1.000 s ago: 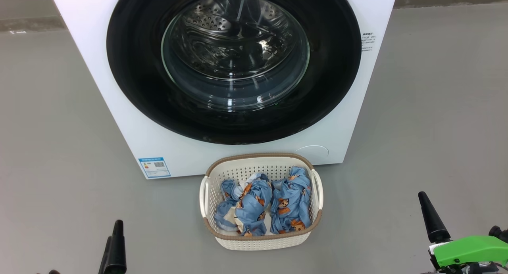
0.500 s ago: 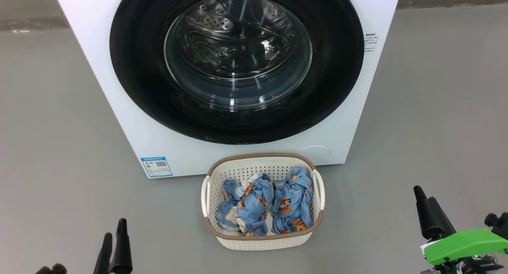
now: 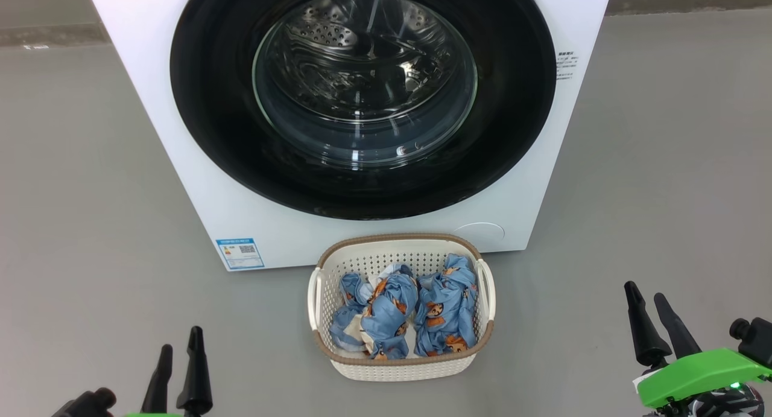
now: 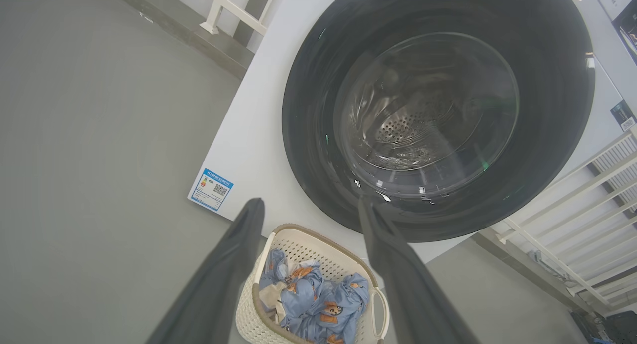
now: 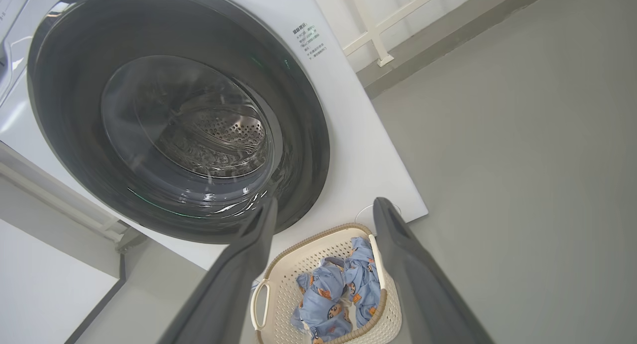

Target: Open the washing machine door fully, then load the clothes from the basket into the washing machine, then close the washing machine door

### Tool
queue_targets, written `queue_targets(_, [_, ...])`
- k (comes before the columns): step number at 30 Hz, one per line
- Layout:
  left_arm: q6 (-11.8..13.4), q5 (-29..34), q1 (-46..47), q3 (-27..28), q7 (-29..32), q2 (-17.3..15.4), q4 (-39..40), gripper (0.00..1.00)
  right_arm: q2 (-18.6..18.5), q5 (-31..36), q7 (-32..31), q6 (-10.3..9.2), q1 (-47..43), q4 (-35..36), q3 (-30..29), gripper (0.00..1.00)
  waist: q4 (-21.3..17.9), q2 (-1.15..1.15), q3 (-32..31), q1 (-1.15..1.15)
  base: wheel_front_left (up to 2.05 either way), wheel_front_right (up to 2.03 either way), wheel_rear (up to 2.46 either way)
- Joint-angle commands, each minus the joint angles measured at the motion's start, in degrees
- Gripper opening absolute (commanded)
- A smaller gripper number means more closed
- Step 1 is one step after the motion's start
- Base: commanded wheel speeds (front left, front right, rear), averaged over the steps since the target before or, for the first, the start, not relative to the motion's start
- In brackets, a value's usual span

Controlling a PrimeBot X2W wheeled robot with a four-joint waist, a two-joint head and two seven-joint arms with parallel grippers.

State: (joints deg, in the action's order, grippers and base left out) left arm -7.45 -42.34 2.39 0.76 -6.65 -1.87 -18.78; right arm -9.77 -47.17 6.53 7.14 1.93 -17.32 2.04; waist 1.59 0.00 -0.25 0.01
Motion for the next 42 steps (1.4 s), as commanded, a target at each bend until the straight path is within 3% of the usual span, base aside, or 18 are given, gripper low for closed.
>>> queue_targets(1, [-0.01,2.20,2.39,0.71,-0.88,-1.16,0.87,1.00,-1.64,2.34,0.95,0.23,2.76,1.75,1.18,1.00,0.05,0.00,-0.01,0.00,0.00,0.00,0.00])
queue_targets(42, [-0.02,33.82,3.46,2.07,-7.62,-2.07,-0.40,1.00,-6.91,26.52,7.73,0.34,2.69,2.61,5.80,1.00,0.19,0.00,-0.87,-0.01,0.00,0.00,0.00])
